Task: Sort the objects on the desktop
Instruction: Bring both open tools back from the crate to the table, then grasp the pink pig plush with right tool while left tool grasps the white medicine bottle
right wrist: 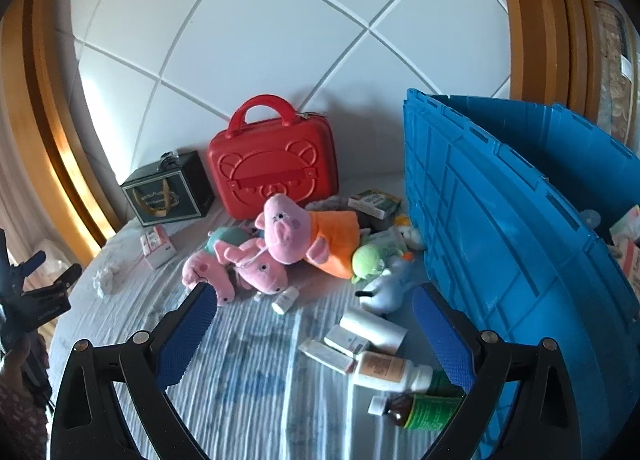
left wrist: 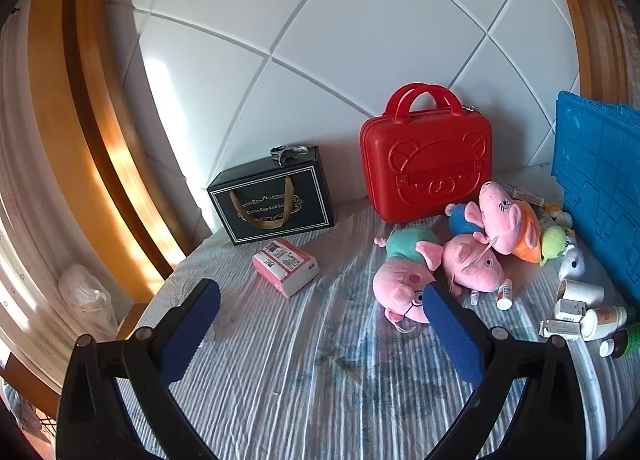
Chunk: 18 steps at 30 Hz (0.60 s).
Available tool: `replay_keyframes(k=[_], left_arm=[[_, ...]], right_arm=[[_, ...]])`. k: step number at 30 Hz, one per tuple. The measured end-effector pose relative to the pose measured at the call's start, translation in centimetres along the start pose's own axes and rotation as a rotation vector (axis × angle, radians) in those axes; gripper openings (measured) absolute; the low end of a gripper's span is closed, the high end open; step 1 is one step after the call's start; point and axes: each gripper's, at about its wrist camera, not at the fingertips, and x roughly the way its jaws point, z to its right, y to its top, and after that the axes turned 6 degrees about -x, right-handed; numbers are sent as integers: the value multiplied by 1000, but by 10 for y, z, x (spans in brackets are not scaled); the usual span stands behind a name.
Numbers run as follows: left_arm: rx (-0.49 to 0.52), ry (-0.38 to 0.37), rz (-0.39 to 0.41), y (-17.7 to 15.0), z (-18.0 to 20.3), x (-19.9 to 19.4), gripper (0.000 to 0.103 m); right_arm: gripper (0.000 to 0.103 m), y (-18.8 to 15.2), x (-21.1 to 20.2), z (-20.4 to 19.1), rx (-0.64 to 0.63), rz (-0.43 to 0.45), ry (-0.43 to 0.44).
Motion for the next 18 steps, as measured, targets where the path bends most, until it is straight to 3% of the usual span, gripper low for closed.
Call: replay_keyframes(k=[6, 10, 18], left_arm=[[9, -27, -15, 11, 17, 29, 103], [16, -27, -40, 8, 20, 48, 103], [-11, -27, -144, -35, 19, 84, 103]], right_arm=[[100, 9, 39, 7, -26, -46, 13], [100, 20, 87, 0, -49, -82, 48], [100, 42, 251, -38, -116, -238, 97]])
